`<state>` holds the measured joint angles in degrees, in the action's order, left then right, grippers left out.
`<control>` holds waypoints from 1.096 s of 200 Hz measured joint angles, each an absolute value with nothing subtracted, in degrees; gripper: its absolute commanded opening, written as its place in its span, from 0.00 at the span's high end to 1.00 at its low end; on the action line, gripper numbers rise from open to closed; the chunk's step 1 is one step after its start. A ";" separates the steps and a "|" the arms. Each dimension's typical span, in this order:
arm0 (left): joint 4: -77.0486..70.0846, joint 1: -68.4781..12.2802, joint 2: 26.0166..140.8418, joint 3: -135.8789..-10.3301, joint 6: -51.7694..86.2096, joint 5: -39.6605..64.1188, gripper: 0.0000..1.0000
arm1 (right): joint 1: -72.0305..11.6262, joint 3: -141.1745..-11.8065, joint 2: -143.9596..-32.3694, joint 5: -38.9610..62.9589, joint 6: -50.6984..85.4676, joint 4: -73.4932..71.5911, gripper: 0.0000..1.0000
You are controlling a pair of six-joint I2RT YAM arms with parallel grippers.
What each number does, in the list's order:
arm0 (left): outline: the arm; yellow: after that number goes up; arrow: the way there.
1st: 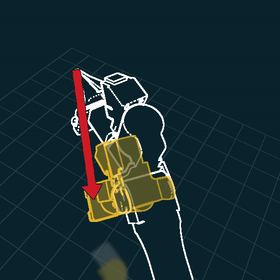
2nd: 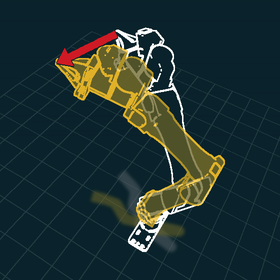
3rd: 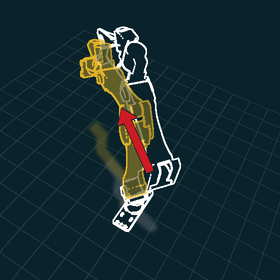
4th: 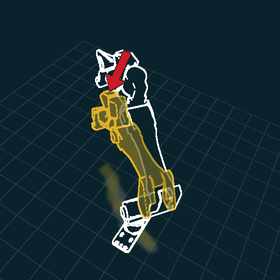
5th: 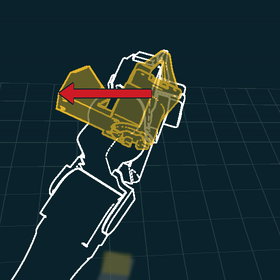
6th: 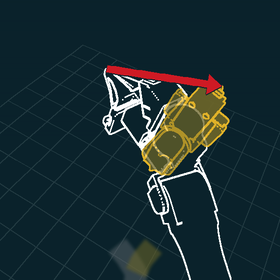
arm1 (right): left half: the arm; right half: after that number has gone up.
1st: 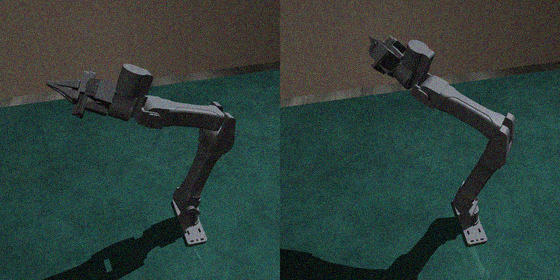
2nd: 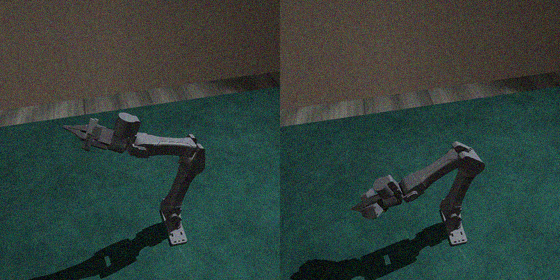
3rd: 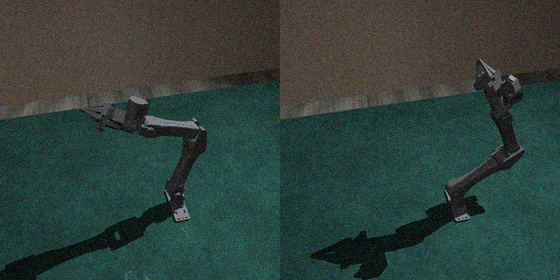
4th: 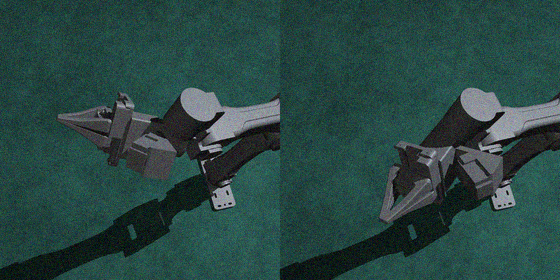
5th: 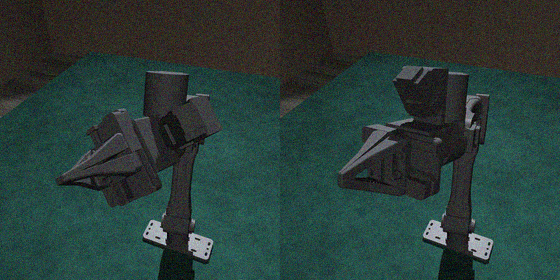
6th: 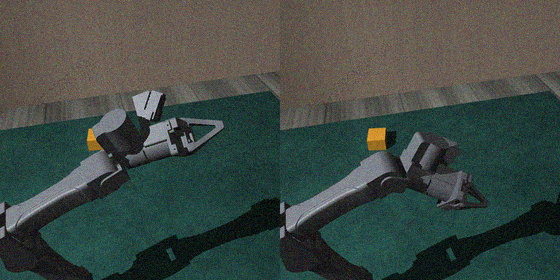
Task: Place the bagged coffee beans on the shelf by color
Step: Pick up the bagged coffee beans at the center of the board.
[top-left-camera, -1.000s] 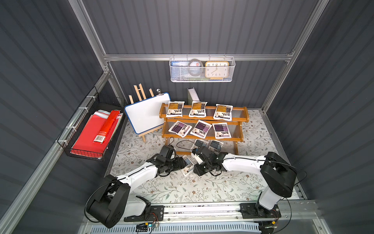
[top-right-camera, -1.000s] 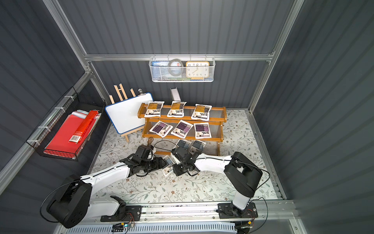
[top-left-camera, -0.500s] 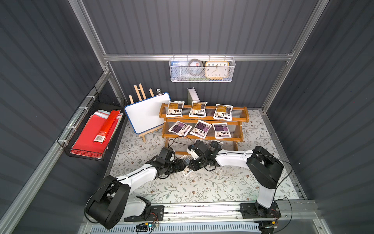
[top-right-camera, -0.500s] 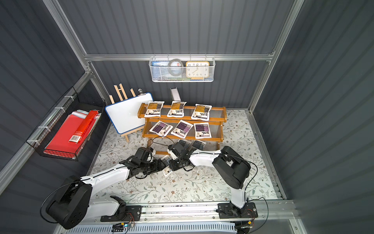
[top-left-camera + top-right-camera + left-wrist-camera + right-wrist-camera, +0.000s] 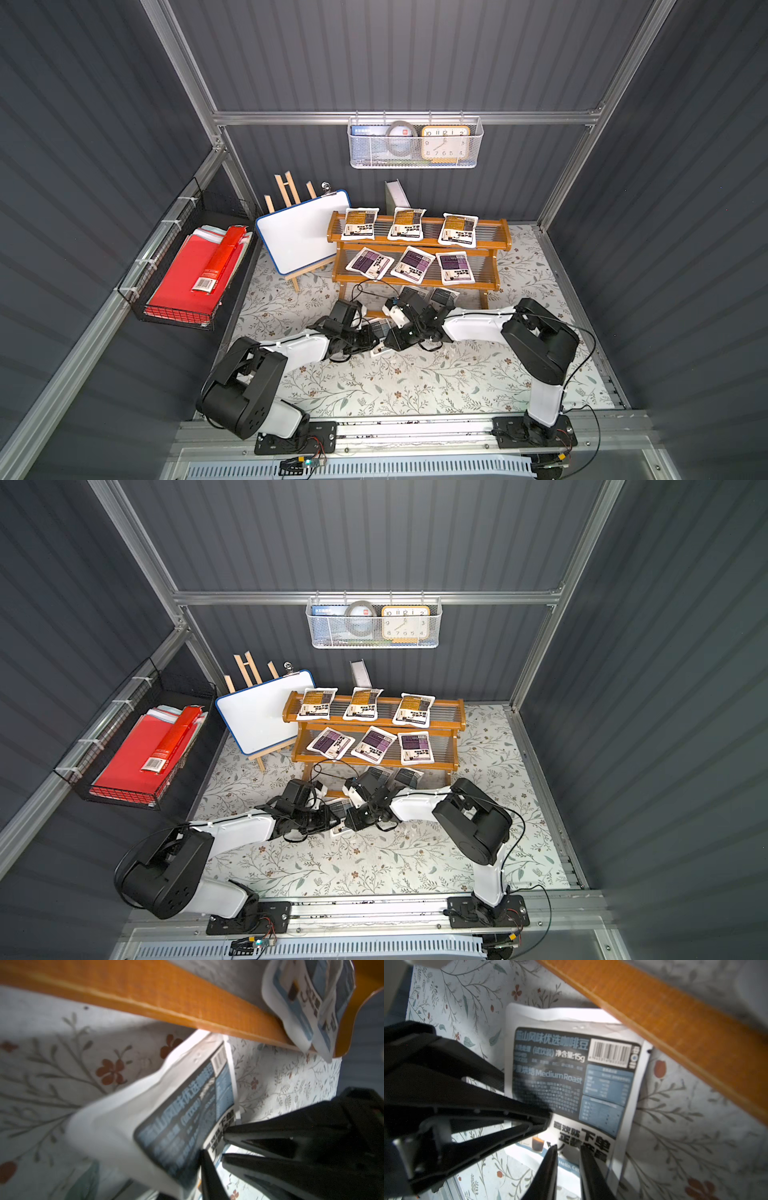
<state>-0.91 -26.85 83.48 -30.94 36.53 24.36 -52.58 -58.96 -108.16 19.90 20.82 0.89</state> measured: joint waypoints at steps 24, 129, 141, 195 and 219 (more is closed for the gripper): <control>1.93 -26.85 81.62 -31.51 36.42 23.92 1.00 | -52.58 -57.08 -106.67 19.75 20.75 0.49 0.68; 2.87 -18.72 71.48 -34.02 39.72 28.67 1.00 | -43.53 -37.69 -84.71 21.04 31.53 -18.81 0.48; 1.28 -18.00 71.50 -34.00 40.23 30.87 1.00 | -43.51 -37.32 -85.82 22.11 33.28 -21.76 0.48; -3.11 -17.78 71.64 -33.74 41.28 36.12 1.00 | -43.59 -37.39 -91.09 25.54 38.35 -33.61 0.50; -3.42 -17.78 71.64 -33.30 41.43 37.04 1.00 | -43.59 -37.80 -92.18 26.37 39.55 -36.18 0.55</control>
<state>-3.42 -17.78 71.64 -33.30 41.43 37.04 -43.59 -37.80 -92.18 26.37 39.55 -36.18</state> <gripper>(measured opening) 0.076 0.481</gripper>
